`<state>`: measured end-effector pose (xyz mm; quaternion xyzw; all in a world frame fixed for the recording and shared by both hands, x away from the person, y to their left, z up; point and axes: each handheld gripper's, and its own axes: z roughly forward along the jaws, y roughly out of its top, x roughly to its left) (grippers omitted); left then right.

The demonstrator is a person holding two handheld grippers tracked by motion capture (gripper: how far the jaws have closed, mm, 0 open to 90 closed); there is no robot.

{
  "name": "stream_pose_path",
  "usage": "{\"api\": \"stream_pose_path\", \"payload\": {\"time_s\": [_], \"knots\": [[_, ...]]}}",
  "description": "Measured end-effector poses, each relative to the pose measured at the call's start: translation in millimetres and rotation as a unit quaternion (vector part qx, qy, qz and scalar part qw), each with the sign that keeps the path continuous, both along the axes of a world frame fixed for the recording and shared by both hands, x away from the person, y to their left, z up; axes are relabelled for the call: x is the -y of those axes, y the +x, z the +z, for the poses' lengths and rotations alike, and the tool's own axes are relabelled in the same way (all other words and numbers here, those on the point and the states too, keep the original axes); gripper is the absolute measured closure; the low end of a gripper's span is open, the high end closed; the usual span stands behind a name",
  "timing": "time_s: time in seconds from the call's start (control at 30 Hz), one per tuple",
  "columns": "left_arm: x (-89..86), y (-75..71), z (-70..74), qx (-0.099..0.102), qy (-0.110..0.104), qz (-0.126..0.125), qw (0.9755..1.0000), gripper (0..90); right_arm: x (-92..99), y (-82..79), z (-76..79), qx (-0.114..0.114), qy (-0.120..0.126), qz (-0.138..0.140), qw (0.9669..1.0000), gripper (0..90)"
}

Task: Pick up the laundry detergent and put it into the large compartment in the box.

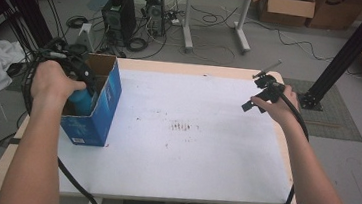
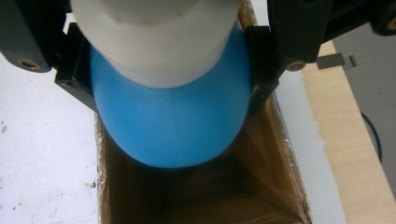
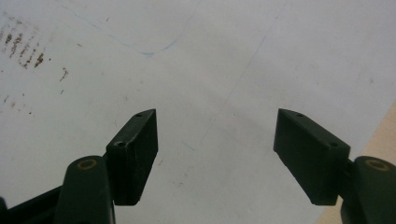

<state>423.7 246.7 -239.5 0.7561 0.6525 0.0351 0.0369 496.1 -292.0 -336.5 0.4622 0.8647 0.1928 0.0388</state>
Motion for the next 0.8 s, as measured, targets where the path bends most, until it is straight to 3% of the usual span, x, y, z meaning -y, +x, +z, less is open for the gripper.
{"api": "stream_pose_path", "payload": {"time_s": [0.8], "knots": [[-5.5,-1.6,-19.4,-0.013,0.000,-0.001,0.9999,36.9,-4.5,-0.9,0.2,0.000,-0.005,0.006,1.0000,30.8]]}}
